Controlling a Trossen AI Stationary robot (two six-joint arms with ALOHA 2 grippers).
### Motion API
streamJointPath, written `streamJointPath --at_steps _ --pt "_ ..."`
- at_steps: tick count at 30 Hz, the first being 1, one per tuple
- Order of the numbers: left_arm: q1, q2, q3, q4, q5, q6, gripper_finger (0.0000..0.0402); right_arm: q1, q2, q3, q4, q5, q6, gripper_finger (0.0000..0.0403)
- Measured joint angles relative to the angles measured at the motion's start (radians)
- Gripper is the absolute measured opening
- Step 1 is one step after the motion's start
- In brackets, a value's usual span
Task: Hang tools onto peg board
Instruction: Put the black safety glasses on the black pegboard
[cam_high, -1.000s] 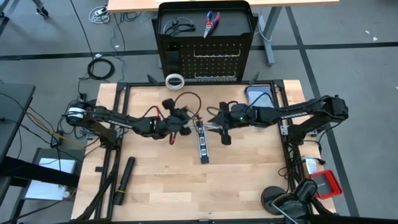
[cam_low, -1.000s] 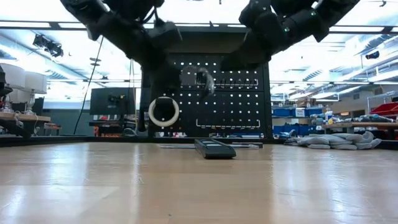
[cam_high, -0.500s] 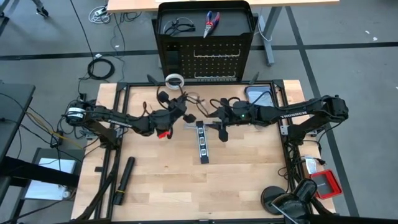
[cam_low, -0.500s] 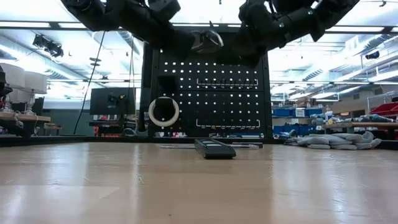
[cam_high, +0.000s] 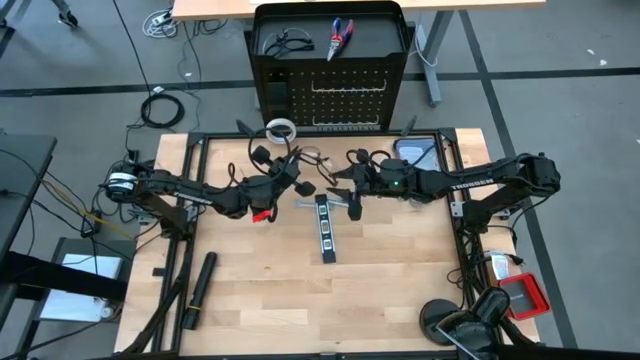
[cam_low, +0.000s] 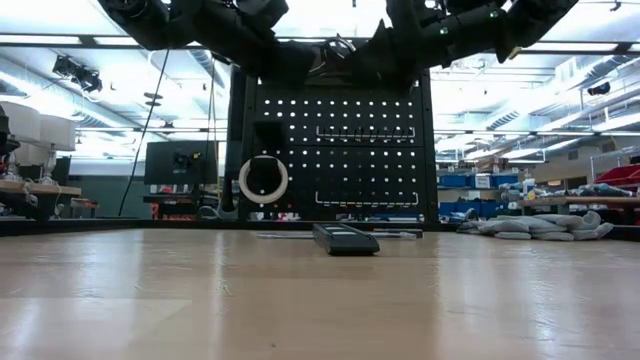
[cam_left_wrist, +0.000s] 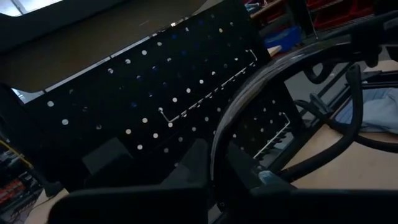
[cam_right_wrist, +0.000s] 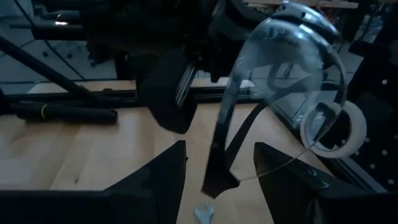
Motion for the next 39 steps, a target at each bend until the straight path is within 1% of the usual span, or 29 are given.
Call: streamJointPath --at_steps 3,6,12,16,18,20,23,26,28,31,35,39 --pt "0.004 0.0 0.0 0.017 0.001 -0.001 0.0017 0.0 0.0 0.0 0.005 0.009 0.0 0.0187" --pt "0.004 0.0 0.0 0.038 0.005 0.0 0.0017 0.0 0.0 0.0 0.005 0.048 -0.001 0.0168" --pt "0.004 0.0 0.0 0.048 0.009 -0.002 0.0017 0.0 0.0 0.0 0.004 0.076 -0.01 0.0109" --pt "0.005 0.0 0.0 0.046 0.055 -0.003 0.0017 0.0 0.0 -0.001 -0.003 0.109 -0.024 0.0066" --pt "0.005 0.0 0.0 0.045 0.072 -0.002 0.0022 0.0 0.0 -0.002 -0.003 0.128 -0.035 0.0053" --pt "0.005 -0.001 0.0 0.043 0.079 -0.001 0.0034 0.0 0.0 -0.002 -0.003 0.135 -0.044 0.0053" --pt "0.005 0.0 0.0 0.036 0.084 0.003 0.0069 0.0 0.0 -0.002 0.0 0.145 -0.053 0.0055" --pt "0.004 0.0 0.0 0.038 0.084 0.004 0.0108 0.0 0.0 -0.002 0.001 0.15 -0.052 0.0075" --pt "0.002 0.0 0.0 0.036 0.08 0.004 0.0131 -0.001 0.0 -0.002 0.006 0.15 -0.051 0.0081" --pt "-0.008 -0.004 0.0 0.038 0.071 0.04 0.0158 -0.001 0.0 -0.002 0.005 0.151 -0.052 0.0075" --pt "-0.035 -0.013 0.0 0.071 0.035 0.105 0.017 -0.001 0.0 -0.001 0.006 0.151 -0.061 0.0051" --pt "-0.062 -0.02 0.0 0.087 -0.034 0.142 0.0172 -0.001 0.0 0.0 0.007 0.151 -0.065 0.0034"
